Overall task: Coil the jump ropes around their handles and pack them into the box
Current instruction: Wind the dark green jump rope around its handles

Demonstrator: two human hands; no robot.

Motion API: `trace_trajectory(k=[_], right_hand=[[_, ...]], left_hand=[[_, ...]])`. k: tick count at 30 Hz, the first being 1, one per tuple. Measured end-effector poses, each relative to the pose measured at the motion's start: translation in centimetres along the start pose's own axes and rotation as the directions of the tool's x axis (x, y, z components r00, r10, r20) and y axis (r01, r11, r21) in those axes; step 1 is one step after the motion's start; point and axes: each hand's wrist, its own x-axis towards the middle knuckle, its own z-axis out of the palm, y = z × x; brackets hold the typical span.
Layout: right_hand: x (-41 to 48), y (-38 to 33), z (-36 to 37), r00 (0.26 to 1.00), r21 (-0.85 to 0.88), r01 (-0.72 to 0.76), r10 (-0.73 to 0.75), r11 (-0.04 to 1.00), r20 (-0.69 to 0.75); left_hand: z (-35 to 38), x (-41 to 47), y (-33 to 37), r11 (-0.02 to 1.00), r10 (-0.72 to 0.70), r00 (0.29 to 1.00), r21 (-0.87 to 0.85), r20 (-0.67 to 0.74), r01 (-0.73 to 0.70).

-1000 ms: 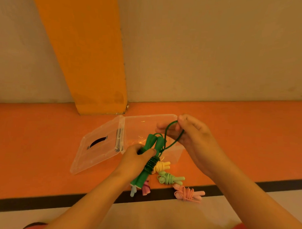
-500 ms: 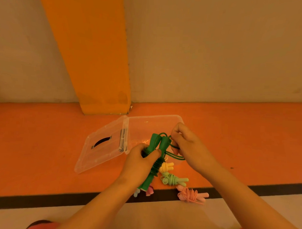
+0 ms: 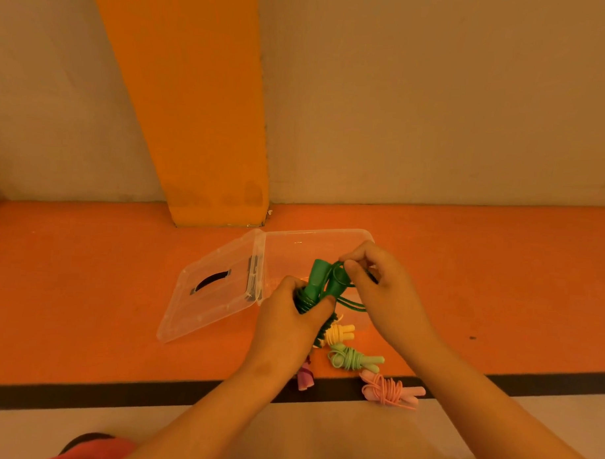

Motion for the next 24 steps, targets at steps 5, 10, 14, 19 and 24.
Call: trace_trajectory(k=[5, 10, 14, 19, 24], right_hand=[[-0.4, 0.1, 0.1, 0.993, 0.228, -0.098, 0.109, 0.969, -0.037], [-0.8, 0.0, 1.2, 0.999, 0.003, -0.019, 0.019, 1.000, -0.044], [-1.2, -0.7, 1.4, 0.999, -0.014, 0.038, -0.038, 0.999, -0.029], [-0.8, -1.4, 0.3, 0.992, 0.198, -0.121, 0.114, 0.973, 0.046], [0.0, -1.5, -0.8, 0.977, 0.285, -0.212, 0.211, 0.935, 0.032]], left_hand=[[-0.1, 0.2, 0.1, 0.996, 0.070, 0.997, 0.057, -0.034, -0.068], [0.3, 0.3, 0.4, 0.991, 0.096, 0.995, 0.095, -0.038, -0.092], [0.3, 0.5, 0.7, 0.991, 0.108, 0.993, 0.089, -0.047, -0.104], [0.0, 0.5, 0.5, 0.999, 0.038, 0.999, 0.032, -0.035, -0.037], [-0.3, 0.5, 0.7, 1.000, 0.028, 0.999, -0.009, -0.046, -0.029]])
